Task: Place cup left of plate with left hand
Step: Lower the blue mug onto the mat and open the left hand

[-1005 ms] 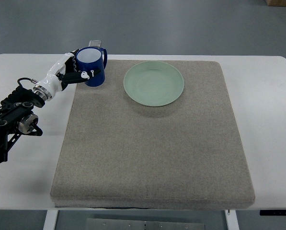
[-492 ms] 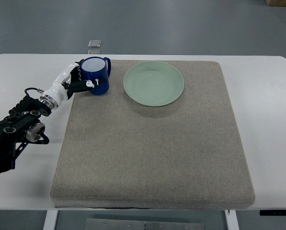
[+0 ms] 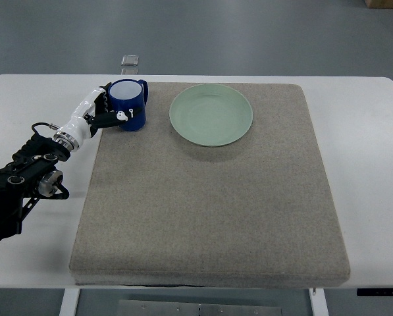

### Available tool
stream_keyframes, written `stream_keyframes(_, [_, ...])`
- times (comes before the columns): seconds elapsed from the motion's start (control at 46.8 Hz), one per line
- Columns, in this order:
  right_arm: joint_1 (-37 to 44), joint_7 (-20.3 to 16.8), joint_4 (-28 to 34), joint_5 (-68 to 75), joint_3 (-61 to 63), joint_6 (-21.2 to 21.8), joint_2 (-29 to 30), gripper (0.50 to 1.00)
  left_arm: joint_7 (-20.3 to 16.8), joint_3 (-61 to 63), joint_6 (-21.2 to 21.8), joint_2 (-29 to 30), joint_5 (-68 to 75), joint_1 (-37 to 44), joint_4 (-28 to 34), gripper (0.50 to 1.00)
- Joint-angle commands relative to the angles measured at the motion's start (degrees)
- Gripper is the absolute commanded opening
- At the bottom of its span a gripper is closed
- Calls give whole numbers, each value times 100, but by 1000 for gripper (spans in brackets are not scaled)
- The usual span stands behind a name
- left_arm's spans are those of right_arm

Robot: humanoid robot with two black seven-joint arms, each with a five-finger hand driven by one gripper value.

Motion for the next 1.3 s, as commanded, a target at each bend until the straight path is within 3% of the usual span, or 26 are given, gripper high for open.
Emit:
stream_keyframes(0.0, [0, 0, 1, 0, 5, 0, 0, 934, 3, 0, 32, 0, -7, -1, -9, 540])
stream_keyframes(0.107, [0, 0, 1, 0, 5, 0, 0, 934, 3, 0, 41, 0, -16, -1, -9, 647])
stream_keyframes(0.321, [0, 0, 1, 0, 5, 0, 0, 934, 3, 0, 234, 0, -7, -1, -18, 686])
stream_keyframes(0.385, [0, -9, -7, 0, -4, 0, 0, 934, 3, -8, 235, 0, -25, -1, -18, 775])
stream_keyframes(0.428, [0, 0, -7, 0, -4, 0, 0, 934, 3, -8, 235, 0, -25, -1, -27, 803])
stream_keyframes(0.813, [0, 0, 1, 0, -4, 0, 0, 934, 3, -8, 235, -9, -25, -1, -36, 896])
stream_keyframes(0.898, [0, 0, 1, 0, 5, 0, 0, 934, 3, -8, 243, -9, -34, -1, -36, 956])
stream_keyframes(1.283, [0, 0, -7, 0, -4, 0, 0, 934, 3, -96, 226, 18, -385, -10, -229, 994])
